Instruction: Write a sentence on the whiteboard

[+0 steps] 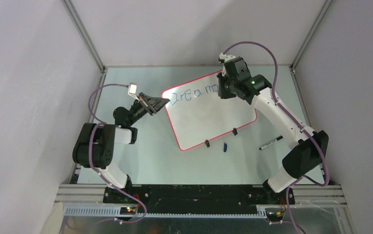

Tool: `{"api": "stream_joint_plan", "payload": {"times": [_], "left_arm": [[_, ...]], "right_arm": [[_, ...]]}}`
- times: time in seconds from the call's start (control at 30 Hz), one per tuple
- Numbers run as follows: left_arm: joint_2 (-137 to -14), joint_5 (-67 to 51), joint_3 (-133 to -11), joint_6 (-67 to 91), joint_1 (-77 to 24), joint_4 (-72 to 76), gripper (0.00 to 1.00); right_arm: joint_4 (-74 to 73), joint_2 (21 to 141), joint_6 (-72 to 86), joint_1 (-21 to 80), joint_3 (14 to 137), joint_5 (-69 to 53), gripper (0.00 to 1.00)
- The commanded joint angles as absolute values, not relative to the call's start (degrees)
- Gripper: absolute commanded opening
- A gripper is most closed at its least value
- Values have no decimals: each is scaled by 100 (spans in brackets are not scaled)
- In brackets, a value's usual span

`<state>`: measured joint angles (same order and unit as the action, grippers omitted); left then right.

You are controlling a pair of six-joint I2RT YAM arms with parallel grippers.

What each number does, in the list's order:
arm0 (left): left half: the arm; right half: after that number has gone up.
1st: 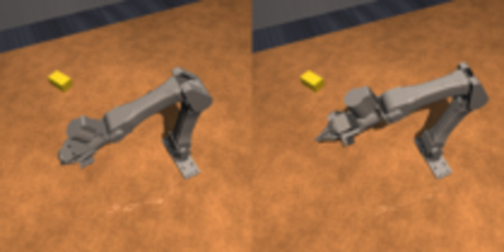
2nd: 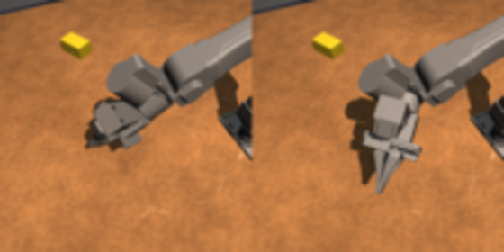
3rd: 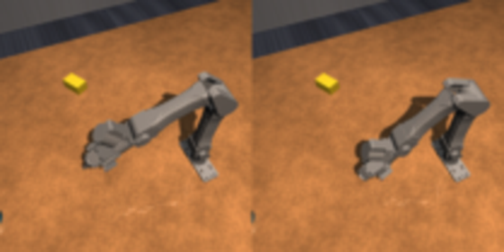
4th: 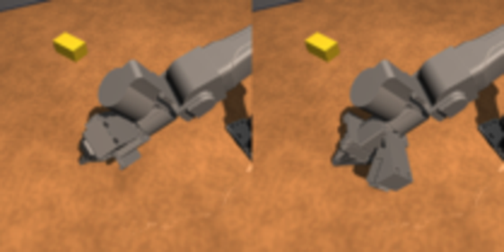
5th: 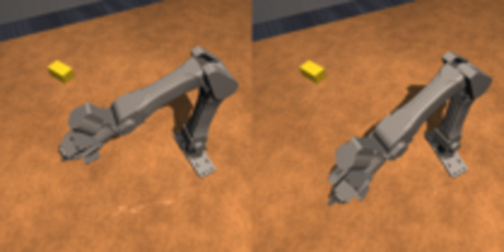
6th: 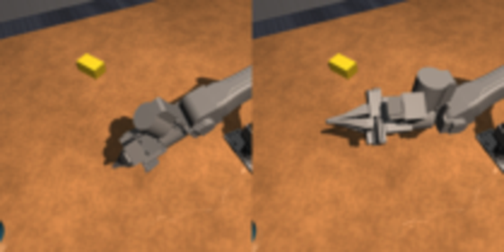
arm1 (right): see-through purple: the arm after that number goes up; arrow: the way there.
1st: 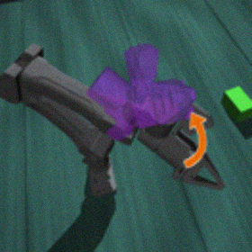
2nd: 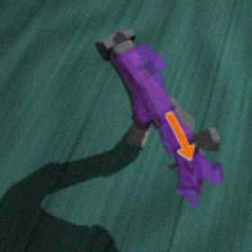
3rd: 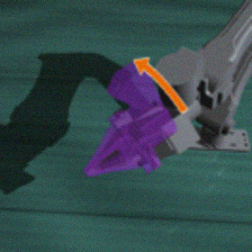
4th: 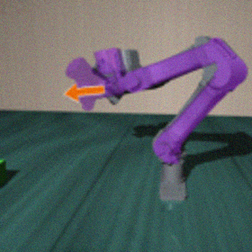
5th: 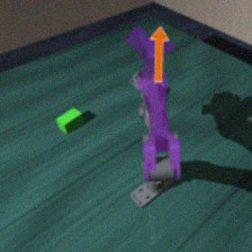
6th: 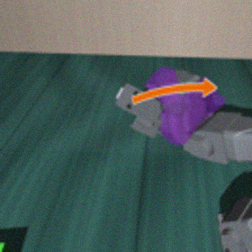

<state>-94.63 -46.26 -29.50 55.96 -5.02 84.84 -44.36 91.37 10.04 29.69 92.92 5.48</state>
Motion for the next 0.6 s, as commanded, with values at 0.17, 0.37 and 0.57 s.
{"api": "stream_joint_plan", "payload": {"times": [0.17, 0.37, 0.57], "left_arm": [[-9400, -4898, -3059, 5340, -614, 8780, 0], [-9398, -4896, -3056, 5344, -610, 8782, 0], [-9390, -4896, -3050, 5335, -612, 8780, 0]], "right_arm": [[-4306, 8753, 1019, 2938, 9580, 567, 0], [-4288, 8747, 1030, 2822, 9679, 586, 0], [-4163, 8897, 1046, 2767, 9731, 615, 0]]}}
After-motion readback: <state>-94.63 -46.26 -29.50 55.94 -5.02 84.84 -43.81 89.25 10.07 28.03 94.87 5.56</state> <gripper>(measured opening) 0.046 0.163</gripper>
